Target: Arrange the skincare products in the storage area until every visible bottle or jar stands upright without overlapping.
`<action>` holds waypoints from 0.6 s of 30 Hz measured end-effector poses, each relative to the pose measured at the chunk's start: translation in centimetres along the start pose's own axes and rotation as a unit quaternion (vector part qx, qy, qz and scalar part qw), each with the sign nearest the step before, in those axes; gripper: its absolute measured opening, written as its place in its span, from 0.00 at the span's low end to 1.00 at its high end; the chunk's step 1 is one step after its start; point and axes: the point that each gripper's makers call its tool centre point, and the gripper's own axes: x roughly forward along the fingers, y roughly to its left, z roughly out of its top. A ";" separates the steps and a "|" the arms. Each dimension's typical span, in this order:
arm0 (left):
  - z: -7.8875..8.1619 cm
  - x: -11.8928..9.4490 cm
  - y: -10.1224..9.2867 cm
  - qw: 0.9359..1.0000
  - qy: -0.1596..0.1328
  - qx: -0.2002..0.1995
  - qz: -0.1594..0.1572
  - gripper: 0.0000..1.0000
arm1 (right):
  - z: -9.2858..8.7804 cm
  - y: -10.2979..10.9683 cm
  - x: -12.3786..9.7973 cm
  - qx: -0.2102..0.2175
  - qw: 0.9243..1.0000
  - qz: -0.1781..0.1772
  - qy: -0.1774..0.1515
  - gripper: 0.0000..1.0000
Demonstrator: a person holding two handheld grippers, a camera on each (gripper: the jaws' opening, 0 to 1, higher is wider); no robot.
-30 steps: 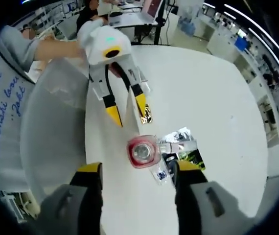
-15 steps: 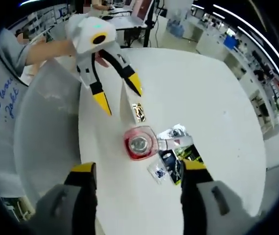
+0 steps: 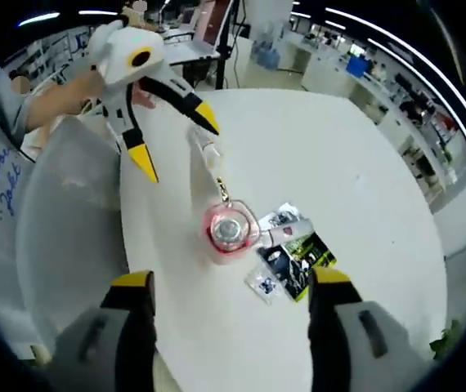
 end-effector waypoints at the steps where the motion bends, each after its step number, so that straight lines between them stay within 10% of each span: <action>1: 0.0 -0.3 0.1 1.000 0.003 -0.001 0.004 0.62 | 0.0 0.0 0.0 0.003 1.000 -0.001 -0.001 0.81; 18: 0.0 -2.9 0.2 0.998 0.036 -0.016 0.040 0.83 | -0.3 0.3 -0.7 0.038 0.999 -0.028 -0.022 0.99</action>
